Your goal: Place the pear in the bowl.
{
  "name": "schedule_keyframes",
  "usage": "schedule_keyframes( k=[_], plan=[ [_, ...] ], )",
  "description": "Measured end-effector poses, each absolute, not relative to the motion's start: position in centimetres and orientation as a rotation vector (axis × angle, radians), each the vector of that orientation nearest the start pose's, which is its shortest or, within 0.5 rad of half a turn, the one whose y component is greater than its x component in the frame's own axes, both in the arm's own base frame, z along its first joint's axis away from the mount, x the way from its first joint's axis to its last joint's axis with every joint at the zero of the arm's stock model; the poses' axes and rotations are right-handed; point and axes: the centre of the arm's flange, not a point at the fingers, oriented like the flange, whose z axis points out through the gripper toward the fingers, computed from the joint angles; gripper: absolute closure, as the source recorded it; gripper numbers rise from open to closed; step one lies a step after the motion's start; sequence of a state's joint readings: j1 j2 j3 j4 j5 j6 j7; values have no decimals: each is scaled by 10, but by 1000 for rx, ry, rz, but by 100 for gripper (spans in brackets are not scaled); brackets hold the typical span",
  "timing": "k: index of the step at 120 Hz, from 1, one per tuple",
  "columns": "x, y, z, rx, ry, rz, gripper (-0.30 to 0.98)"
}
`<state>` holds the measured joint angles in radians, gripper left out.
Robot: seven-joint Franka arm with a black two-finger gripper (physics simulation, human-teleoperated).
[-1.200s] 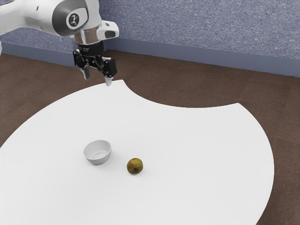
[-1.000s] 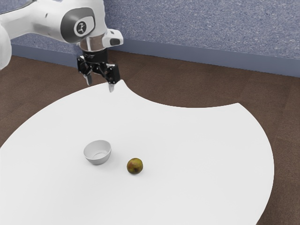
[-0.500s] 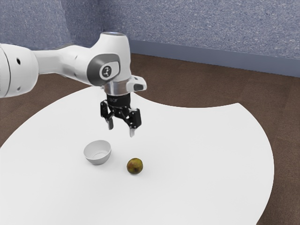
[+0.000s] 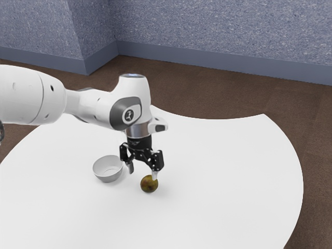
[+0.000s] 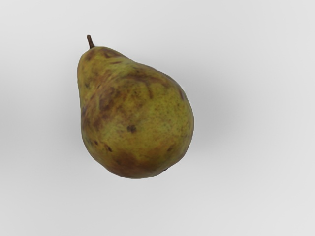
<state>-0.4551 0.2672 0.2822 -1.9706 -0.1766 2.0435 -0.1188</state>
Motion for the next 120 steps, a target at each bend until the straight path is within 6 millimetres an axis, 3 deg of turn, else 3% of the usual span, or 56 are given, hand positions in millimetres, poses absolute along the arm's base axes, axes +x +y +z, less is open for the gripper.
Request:
schedule_keyframes(
  k=[14,26,120],
  plan=[
    [572,-113,301,-3183,-97,321,4],
    [576,-113,290,-3201,-120,293,4],
    [591,-96,261,-3212,-138,217,22]
  ],
)
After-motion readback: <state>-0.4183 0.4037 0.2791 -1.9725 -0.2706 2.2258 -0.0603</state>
